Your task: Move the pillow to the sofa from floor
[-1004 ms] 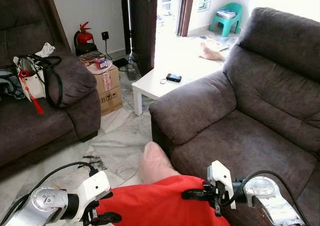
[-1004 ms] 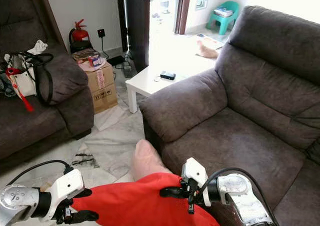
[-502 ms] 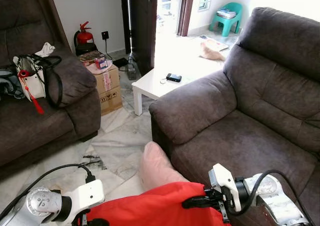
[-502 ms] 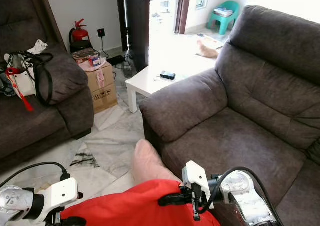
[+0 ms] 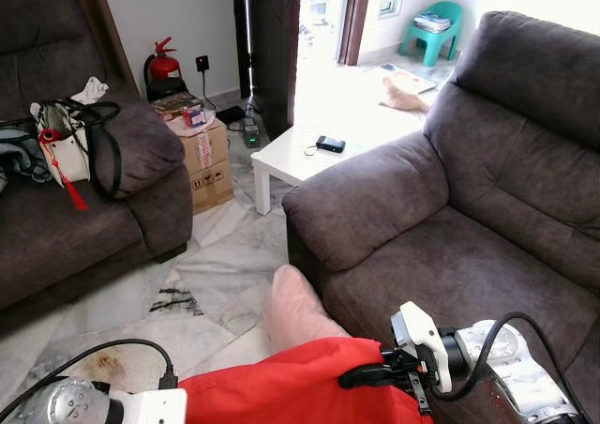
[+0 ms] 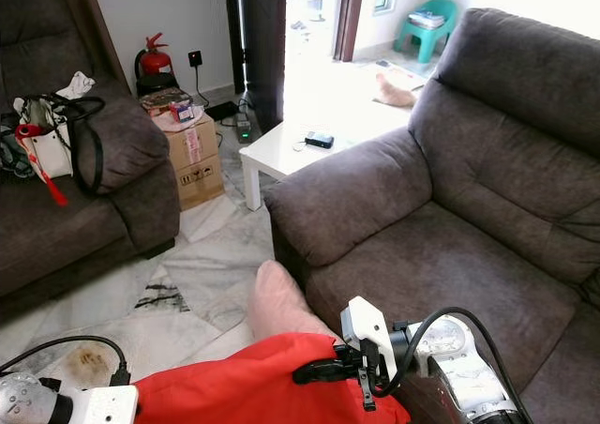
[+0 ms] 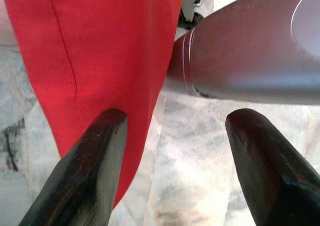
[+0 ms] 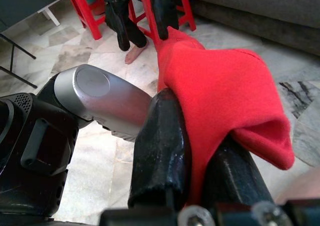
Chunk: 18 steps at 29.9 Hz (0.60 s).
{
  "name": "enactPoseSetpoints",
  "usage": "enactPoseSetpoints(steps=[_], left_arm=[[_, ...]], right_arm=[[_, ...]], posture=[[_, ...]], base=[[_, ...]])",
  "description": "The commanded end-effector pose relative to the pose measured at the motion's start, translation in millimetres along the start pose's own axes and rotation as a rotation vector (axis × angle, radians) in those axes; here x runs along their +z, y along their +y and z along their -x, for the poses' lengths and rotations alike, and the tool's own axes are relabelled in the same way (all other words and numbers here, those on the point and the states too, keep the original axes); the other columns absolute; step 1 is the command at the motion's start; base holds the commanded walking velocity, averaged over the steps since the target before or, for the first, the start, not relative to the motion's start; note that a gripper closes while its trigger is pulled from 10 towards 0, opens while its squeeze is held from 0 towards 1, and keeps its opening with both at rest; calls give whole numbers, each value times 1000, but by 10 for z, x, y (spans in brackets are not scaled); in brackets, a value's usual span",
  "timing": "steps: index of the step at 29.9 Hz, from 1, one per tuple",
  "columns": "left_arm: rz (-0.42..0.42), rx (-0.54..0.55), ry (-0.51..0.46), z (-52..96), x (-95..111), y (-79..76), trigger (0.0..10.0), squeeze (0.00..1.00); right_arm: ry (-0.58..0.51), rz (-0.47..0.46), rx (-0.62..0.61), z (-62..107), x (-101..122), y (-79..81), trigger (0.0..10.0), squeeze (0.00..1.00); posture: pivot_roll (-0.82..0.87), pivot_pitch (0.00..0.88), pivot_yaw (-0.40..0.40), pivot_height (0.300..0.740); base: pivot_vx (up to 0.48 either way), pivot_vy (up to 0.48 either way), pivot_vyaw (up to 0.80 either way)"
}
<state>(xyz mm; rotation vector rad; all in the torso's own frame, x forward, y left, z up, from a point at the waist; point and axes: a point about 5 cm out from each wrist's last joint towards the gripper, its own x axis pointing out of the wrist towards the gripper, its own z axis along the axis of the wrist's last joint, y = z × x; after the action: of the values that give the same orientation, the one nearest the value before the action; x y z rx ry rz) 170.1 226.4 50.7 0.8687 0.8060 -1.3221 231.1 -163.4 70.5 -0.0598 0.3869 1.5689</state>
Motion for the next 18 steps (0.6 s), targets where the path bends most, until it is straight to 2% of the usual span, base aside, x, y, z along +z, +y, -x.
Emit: enactPoseSetpoints(steps=[1,6,11,14,18], left_arm=[[-23,-10,23,41,6,-20,10000,0],[-52,42,51,131,-8,18,10000,0],[-69,122,77,145,-27,94,10000,0],[-62,222,119,95,-123,163,10000,0],[-11,244,76,32,-121,149,10000,0]], right_arm=[[-78,92,10,40,235,-43,10000,0],[-78,90,-2,57,231,-54,10000,0],[-80,89,-7,45,229,-69,10000,0],[-81,91,-15,38,232,-80,10000,0],[-82,88,-18,37,228,-76,10000,0]], posture=[[48,0,-48,740],[52,0,-50,740],[55,0,-53,740],[54,0,-54,740],[52,0,-56,740]], base=[[0,0,0],[0,0,0],[0,0,0],[0,0,0],[0,0,0]])
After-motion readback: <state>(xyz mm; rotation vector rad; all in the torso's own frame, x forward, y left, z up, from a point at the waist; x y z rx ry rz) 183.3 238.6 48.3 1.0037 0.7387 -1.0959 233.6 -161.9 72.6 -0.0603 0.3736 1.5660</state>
